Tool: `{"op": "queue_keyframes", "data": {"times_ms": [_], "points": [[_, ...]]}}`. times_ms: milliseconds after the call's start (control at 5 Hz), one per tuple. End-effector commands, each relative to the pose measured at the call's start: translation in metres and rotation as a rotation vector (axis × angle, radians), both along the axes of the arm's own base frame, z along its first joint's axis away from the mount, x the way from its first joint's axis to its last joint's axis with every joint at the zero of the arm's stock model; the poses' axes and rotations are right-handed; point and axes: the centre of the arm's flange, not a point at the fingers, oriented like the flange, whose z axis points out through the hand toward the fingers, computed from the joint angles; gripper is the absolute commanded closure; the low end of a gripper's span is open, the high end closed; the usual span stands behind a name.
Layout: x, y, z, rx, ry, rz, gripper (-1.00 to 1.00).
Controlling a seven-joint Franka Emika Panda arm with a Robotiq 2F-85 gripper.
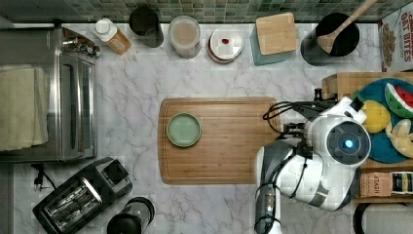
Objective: Open the drawer.
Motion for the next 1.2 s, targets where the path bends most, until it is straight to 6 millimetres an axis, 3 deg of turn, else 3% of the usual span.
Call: {"op": "queue_keyframes", "data": {"times_ms": [200, 800, 1000, 1200], "points": [[-0.01, -0.005, -0.022, -0.053, 0.049, 0.061, -1.0], [-0.021, -0.023, -0.086, -0.105, 0.058, -0.002, -1.0], [-0.028, -0.038, -0.104, -0.067, 0.066, -0.007, -1.0], [-0.035, -0.034, -0.118, -0.088, 0.075, -0.068, -1.0]]}}
